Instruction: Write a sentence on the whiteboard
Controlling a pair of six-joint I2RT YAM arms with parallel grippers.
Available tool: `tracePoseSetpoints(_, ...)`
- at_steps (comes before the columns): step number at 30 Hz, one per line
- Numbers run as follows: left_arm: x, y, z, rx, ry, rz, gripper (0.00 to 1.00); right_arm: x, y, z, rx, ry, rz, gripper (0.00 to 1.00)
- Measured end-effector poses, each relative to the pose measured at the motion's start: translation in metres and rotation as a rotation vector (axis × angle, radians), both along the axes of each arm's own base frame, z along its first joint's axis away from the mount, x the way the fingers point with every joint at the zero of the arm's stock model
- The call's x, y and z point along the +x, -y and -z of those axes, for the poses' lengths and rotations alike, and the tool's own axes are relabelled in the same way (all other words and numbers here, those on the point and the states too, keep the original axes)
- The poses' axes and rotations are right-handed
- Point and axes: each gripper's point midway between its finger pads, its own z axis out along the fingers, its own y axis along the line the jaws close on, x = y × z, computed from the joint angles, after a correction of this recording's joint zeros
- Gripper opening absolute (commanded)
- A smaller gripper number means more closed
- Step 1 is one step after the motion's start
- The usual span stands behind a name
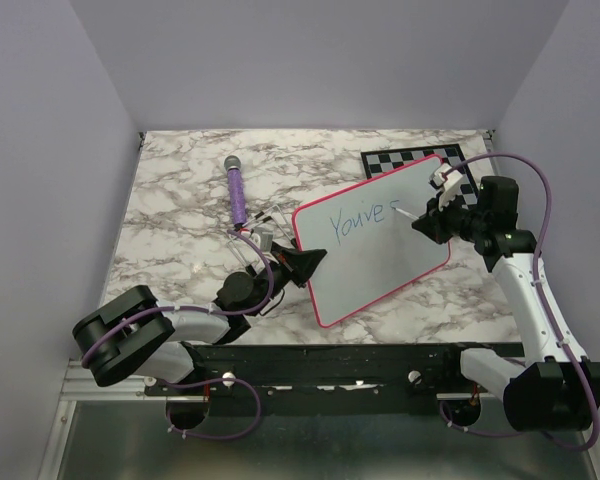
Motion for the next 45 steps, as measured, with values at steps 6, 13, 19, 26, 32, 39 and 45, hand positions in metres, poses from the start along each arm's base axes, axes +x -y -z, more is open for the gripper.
tracePoseSetpoints(6,0.001,0.000,0.001,-0.002,-0.006,-0.001,0.00,0.002,0.004,0.003,-0.017,-0.007,0.024,0.01)
tracePoseSetpoints(13,0.001,0.000,0.001,-0.002,-0.007,-0.001,0.00,0.006,0.009,-0.001,-0.023,0.000,0.062,0.00)
tracePoseSetpoints(19,0.000,0.000,0.001,0.000,-0.003,0.003,0.00,0.015,0.010,-0.011,-0.017,0.029,0.070,0.00)
tracePoseSetpoints(26,0.000,0.000,0.002,0.001,-0.006,0.003,0.00,0.016,0.010,-0.011,-0.017,0.029,0.069,0.00)
tracePoseSetpoints(32,0.000,0.000,0.002,0.001,-0.006,0.003,0.00,0.015,0.010,-0.008,-0.030,0.031,0.061,0.01)
tracePoseSetpoints(39,0.000,0.000,0.002,0.001,-0.006,0.003,0.00,0.000,0.011,0.006,-0.058,-0.010,0.040,0.01)
tracePoseSetpoints(45,0.000,0.000,0.002,0.000,-0.006,0.003,0.00,-0.015,0.011,0.020,-0.080,-0.061,0.011,0.00)
